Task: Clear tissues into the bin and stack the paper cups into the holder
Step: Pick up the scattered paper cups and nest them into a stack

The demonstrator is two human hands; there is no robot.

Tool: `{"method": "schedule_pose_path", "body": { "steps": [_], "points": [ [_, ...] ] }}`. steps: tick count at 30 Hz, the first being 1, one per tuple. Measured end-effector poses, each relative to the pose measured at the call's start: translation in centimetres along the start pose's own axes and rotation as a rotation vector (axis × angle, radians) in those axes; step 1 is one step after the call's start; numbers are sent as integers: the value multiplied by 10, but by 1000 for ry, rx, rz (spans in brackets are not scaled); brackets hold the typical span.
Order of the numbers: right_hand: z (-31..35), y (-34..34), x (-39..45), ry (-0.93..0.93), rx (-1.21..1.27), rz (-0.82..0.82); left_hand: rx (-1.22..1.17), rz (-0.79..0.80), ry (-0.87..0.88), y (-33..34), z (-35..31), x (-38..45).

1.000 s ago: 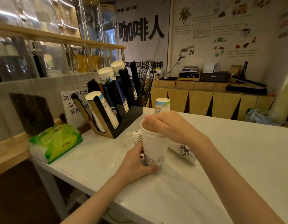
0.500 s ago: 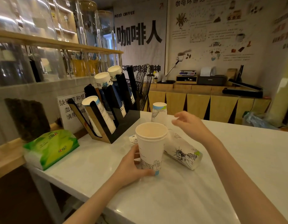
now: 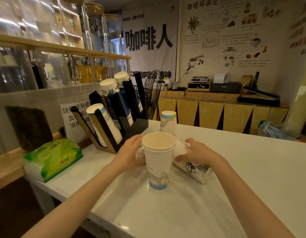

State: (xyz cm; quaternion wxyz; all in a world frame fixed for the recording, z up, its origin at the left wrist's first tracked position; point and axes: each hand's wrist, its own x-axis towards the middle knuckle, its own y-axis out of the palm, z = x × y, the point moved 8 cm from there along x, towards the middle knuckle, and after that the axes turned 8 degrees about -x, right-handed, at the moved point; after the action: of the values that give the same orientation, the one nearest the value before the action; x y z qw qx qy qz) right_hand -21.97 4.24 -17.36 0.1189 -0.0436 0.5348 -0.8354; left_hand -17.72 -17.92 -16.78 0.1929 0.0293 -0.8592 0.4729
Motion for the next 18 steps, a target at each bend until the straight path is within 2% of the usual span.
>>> {"method": "schedule_pose_path", "body": {
  "steps": [2, 7, 13, 16, 18],
  "points": [
    [-3, 3, 1, 15, -6, 21, -23, 47, 0, 13, 4, 5],
    [-5, 7, 3, 9, 37, 48, -78, -26, -17, 19, 14, 7],
    [-6, 7, 5, -5, 65, 48, -212, -269, -121, -17, 25, 3],
    [-8, 8, 6, -4, 75, 39, -385, -417, -184, -45, 23, -4],
    [-10, 8, 7, -2, 75, 35, -622, -455, -250, -57, 19, -5]
  ]
}}
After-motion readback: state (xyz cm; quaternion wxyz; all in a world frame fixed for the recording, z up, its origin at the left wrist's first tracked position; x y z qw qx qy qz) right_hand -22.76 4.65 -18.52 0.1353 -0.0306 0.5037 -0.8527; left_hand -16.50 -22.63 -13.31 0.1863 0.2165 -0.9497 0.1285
